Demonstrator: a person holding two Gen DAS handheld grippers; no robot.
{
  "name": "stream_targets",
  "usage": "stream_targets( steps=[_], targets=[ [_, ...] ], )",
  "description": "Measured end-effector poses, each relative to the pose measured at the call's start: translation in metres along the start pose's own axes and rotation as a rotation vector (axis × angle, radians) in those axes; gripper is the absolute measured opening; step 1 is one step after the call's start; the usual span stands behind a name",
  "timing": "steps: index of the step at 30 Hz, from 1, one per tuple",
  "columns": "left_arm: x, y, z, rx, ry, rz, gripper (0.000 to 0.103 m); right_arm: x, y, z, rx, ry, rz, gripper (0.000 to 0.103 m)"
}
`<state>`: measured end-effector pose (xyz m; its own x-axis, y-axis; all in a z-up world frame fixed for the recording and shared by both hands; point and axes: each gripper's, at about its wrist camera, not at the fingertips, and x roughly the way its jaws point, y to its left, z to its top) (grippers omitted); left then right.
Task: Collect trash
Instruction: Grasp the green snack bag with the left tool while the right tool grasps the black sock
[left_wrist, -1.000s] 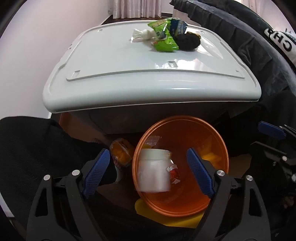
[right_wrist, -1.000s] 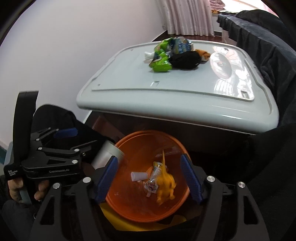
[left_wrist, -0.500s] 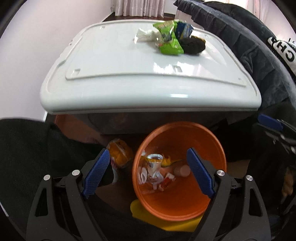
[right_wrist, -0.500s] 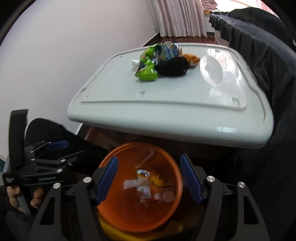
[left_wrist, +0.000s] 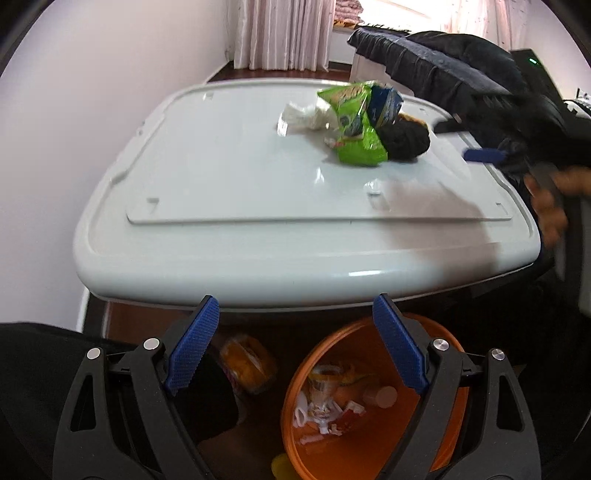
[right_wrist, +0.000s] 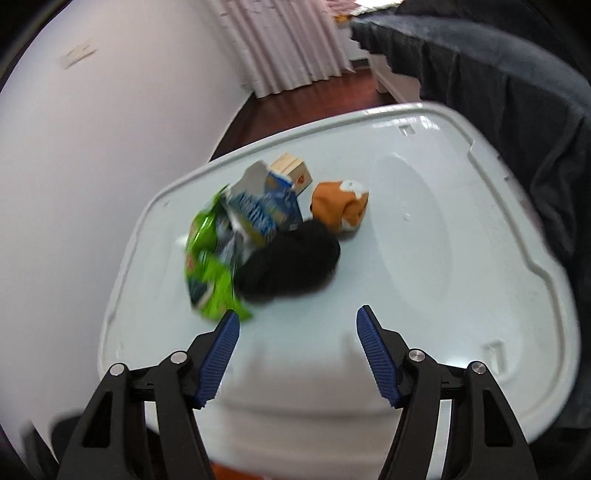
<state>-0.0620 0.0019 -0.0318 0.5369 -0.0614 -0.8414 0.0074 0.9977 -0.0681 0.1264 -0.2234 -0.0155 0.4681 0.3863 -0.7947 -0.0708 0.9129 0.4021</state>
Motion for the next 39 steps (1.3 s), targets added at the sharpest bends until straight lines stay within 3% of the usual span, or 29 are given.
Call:
stream_targets(
  steps=[5,12,13,19,24,28,31,35,39],
  targets=[
    [-0.002,0.004,-0.001,-0.023,-0.018,-0.004,0.083,0.033,0.000,0.025,0.114,-0.004,-0.034,0.066],
    [-0.004,0.005,-0.002,-0.027,-0.026,-0.009,0.083,0.074,0.014,0.043,0.121,0.012,-0.129,0.065],
    [-0.004,0.005,-0.002,-0.027,-0.026,-0.008,0.083,0.080,0.016,0.043,0.113,0.016,-0.141,0.059],
    [-0.003,0.005,-0.004,-0.026,-0.026,0.002,0.083,0.085,0.025,0.034,0.012,-0.012,-0.166,0.043],
    [-0.005,0.002,-0.004,-0.011,-0.039,0.013,0.083,0.059,0.015,0.025,-0.032,-0.032,-0.126,0.041],
    [-0.004,0.002,-0.001,-0.018,-0.035,0.005,0.083,0.012,-0.001,0.012,-0.074,-0.024,-0.060,0.041],
    [-0.003,-0.004,0.010,-0.019,-0.028,-0.009,0.083,-0.026,-0.009,0.001,-0.159,-0.056,-0.066,0.042],
    [0.005,-0.023,0.050,-0.025,-0.045,-0.028,0.083,-0.056,-0.026,-0.020,-0.220,-0.135,-0.095,0.042],
    [0.026,-0.047,0.102,-0.022,-0.093,-0.046,0.083,-0.047,-0.043,-0.024,-0.158,-0.117,-0.060,0.042]
  ],
)
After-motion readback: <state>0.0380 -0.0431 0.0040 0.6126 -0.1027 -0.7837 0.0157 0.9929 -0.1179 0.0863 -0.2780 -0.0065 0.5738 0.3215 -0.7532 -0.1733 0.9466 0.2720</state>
